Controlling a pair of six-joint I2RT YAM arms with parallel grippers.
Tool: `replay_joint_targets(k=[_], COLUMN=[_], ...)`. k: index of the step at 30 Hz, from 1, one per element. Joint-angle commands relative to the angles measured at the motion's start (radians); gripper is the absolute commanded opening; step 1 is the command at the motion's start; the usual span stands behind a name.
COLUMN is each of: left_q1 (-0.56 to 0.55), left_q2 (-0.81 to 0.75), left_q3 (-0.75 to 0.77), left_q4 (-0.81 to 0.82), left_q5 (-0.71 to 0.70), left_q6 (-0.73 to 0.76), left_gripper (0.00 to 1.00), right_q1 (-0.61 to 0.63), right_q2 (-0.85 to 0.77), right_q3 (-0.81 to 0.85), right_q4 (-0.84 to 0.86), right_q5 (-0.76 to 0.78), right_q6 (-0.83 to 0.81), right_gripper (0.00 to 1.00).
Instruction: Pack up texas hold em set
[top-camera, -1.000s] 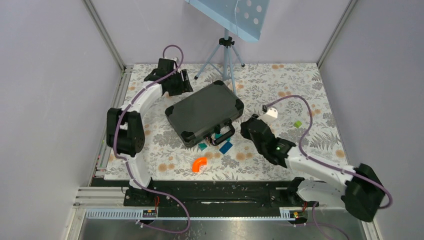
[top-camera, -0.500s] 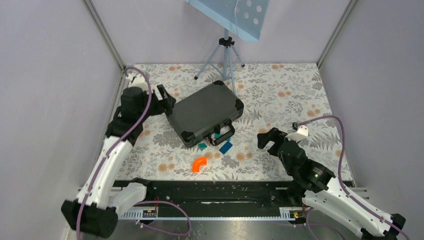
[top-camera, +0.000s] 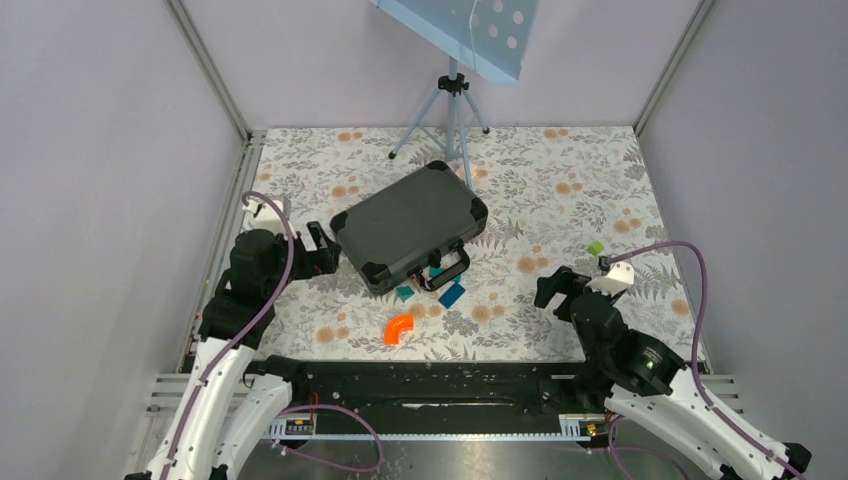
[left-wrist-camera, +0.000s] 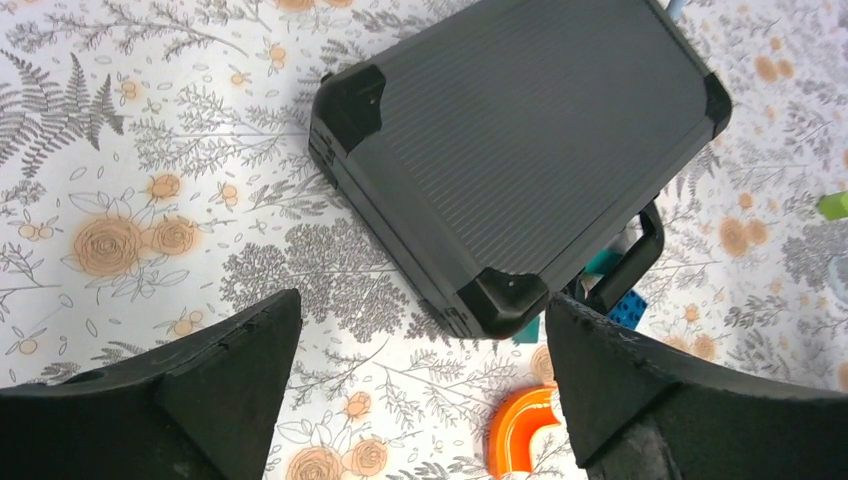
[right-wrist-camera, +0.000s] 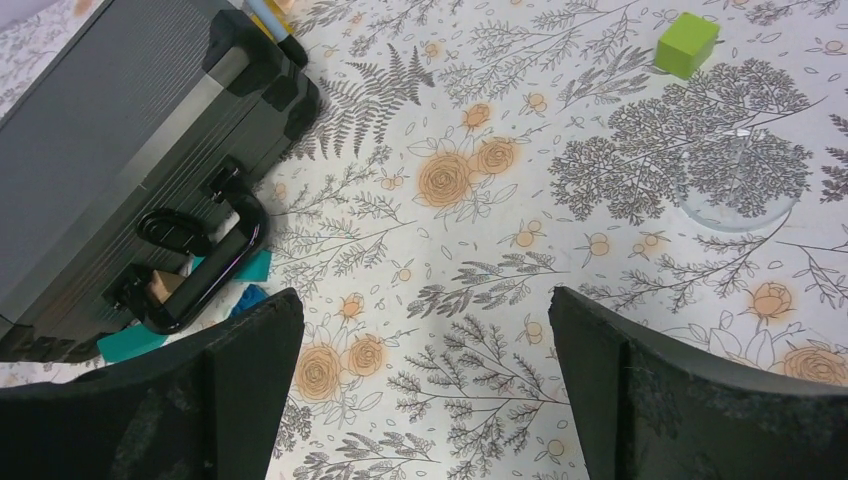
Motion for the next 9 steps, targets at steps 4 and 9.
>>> replay_joint_targets(k=[4, 9], left_q1=[-0.001, -0.002], left_q2=[-0.053, -0.043], left_q3=[-0.039, -0.034], left_q4=[0.009, 0.008], left_q5=[-0.051, -0.08], left_q6=[0.03, 0.017], left_gripper=[0.92, 0.99], right_q1=[0.005, 0.005], right_q2=[-0.065, -0.066], right_q3=[-0.033, -0.041], right_q4=[-0.052, -0.052], right_q5=[0.088, 0.103], right_q6=[0.002, -0.024], right_gripper=[1.0, 1.0])
